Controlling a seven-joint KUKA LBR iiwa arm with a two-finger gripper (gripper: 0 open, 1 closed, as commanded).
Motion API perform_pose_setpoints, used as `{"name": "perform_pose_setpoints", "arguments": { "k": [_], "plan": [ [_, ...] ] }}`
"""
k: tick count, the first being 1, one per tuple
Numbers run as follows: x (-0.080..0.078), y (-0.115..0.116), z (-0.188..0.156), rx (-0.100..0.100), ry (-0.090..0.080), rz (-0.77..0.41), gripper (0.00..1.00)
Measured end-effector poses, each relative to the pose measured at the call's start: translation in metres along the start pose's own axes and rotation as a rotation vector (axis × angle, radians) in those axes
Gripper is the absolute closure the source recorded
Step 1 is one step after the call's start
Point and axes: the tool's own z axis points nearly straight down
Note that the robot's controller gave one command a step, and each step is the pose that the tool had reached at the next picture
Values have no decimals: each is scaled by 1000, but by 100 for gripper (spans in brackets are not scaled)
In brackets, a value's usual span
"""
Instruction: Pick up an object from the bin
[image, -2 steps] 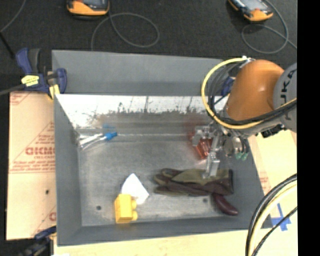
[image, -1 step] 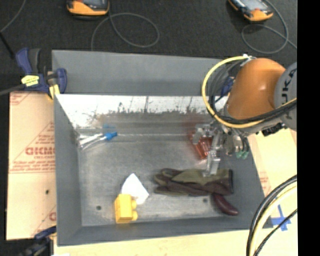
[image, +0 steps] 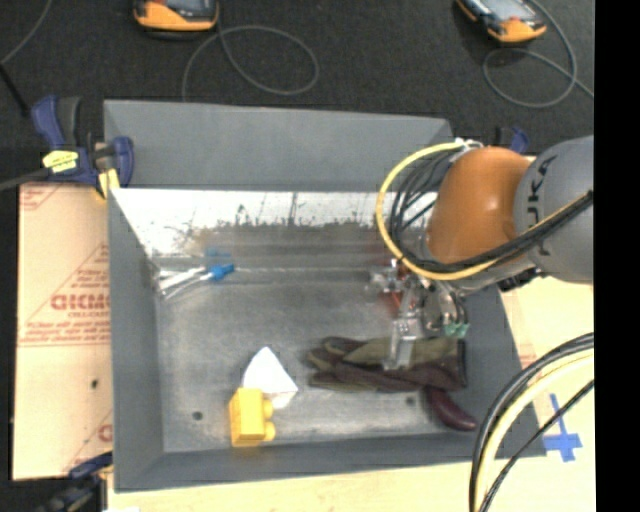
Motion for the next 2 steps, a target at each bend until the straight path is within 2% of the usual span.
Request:
{"name": "perform_pose_setpoints", "arguments": {
  "k": [1,2],
  "plan": [
    [3,-4,57,-2,1,36,0],
    [2,31,70,0,-2,8,100]
  ]
}}
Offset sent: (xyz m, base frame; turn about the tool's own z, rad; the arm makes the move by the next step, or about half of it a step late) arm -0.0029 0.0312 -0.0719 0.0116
